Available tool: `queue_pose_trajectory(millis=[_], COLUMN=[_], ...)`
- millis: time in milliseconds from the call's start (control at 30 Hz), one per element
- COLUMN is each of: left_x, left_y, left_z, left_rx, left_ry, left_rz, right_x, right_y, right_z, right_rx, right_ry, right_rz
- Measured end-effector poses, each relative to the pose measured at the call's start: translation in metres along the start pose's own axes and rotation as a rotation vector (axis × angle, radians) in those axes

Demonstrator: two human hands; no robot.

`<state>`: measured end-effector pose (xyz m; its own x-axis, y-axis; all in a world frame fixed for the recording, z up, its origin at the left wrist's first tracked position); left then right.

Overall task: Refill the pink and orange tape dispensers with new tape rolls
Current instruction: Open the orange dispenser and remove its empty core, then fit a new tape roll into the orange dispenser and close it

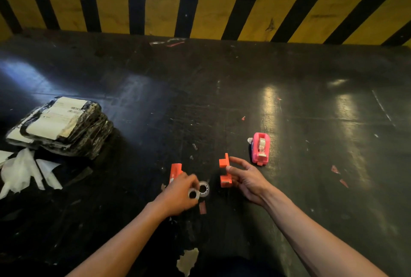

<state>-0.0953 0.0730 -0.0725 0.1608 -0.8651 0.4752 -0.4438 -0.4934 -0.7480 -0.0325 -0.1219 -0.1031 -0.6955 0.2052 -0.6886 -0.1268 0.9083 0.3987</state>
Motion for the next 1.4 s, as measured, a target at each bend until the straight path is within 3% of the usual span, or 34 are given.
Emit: queue_pose_trajectory(millis=[67,167,267,433,667,933,1400], left_x=[-0.006,-0.011,-0.004,0.017,0.02,0.021,0.019], left_y=[0.018,0.029,0.027,0.004,0.008,0.003,-0.002], left_z=[-0.007,-0.012,-0.011,0.007,0.035,0.028,0.028], left_rx=[-0.063,-0.065,-0.025,0.194,0.09,0.144,0.207], left_ry=[0.0,-0.023,-0.024,0.008,-0.031,0.051,-0.145], left_rz=[0.184,0.253,0.24,0.079,0.09,-0.292,-0.968], right_x=[0.001,0.001,0.002,0.001,-0.004,0.001,-0.006], right_y=[-0.001,0.002,0.003,0.0,-0.009,-0.015,0.003], right_z=[0.001,-0.001,-0.003,-0.004,-0.008,-0.011,-0.017], right_rx=[0.01,0.007,0.008,0.027,0.052,0.074,0.007], right_ry=[0.006,0.0,0.01,0.011,-0.02,0.003,-0.029], right_rz=[0.014,0.025,0.02,0.017,0.008,0.035,0.022])
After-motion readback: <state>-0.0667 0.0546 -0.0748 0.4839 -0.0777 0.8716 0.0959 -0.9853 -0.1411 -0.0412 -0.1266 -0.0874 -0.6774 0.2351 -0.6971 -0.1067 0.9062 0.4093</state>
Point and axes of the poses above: each hand's wrist, its own z-axis towards the middle knuckle, its own y-axis out of the palm, x = y × z, the point moved 7 cm from there along z, towards the middle knuckle, and after that the axes turned 1 degree about z, right-handed, at the moved point
